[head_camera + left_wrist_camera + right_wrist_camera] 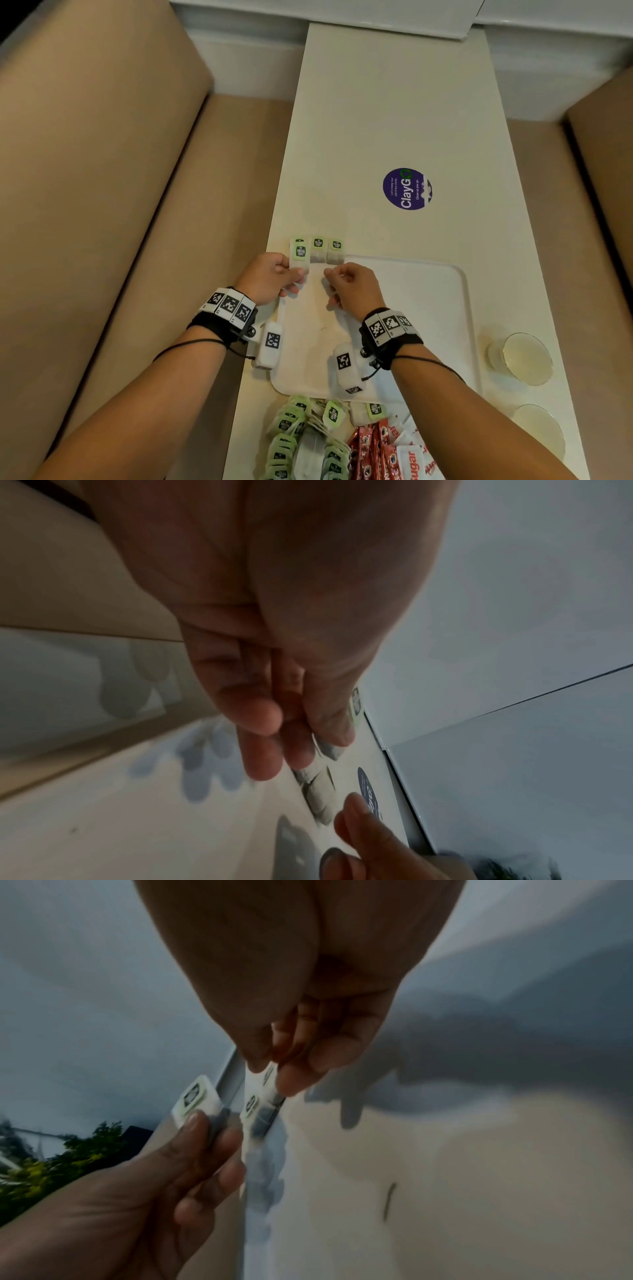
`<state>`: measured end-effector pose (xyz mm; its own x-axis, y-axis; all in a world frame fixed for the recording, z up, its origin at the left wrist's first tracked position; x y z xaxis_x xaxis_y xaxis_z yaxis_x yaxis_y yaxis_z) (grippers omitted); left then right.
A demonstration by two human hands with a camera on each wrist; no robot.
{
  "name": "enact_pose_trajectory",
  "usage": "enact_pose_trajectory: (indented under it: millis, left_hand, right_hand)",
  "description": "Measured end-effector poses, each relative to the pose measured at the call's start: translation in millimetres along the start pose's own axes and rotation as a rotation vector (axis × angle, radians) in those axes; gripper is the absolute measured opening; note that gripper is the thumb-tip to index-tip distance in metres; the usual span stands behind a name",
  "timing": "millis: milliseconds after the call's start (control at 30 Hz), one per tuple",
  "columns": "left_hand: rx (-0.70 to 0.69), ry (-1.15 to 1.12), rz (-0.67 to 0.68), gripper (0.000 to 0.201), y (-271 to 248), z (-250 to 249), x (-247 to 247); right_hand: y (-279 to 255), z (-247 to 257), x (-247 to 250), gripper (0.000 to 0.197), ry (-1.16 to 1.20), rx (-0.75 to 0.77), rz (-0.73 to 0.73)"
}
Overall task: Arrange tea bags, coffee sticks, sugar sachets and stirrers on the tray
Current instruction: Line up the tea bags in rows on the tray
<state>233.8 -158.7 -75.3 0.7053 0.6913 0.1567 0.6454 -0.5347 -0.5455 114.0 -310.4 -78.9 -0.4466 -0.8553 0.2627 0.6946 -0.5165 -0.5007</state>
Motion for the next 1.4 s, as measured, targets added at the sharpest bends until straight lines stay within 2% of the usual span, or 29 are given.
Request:
enact_pose_trajectory:
  millis: [133,367,567,667,767,967,1200,1267,1400]
  left_hand:
    - [-0.061,0.188,-0.038,0.028,-6,-4,5]
    - [-0.085,0.179,-0.006,0.024,-8,-1,6]
    - [-0.107,0.151,-0.014,0.014,-6,0,7]
    - [-0.083,0.093,-0.104,0.007,1,5,12]
    - [-0.074,0.113,-0.179,0.011,9,14,20]
    - [-0.055,0.116,-0.225,0.027,21,22,27]
    - [-0.084,0.232,-0.242,0.042,32,24,26]
    - [-0.091,0.25,-0.249,0.045,33,24,24]
    - [-0.103,0.257,-0.266,0.05,34,24,23]
  right_hand:
    - [-11,7,-19,0.019,0.023,0.043,0.155]
    - [-12,20,-31,0.013,-0.027,0.074,0.188]
    - [0,21,-36,0.019,-0.162,0.117,0.141]
    - [9,21,-36,0.025,-0.214,0.129,0.075]
    - [17,18,-37,0.032,-0.244,0.118,0.046]
    - [28,14,-44,0.039,-0.317,0.094,0.054]
    - [34,15,-42,0.031,-0.245,0.073,0.048]
    - [34,15,-35,0.024,-0.216,0.073,0.005]
    - [37,8,-1,0.016,-0.221,0.057,-0.177]
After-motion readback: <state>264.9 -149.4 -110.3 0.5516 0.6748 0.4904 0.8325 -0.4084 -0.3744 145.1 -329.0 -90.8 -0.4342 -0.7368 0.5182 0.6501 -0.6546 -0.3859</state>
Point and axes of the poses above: each hand's wrist, its own y-axis towards the middle knuckle, its own x-axis out of the back of the hand, z = x × y, the point moved 6 cm from there along y, towards the middle knuckle, and after that the axes turned 2 degrees about -y, right-handed, at the moved point
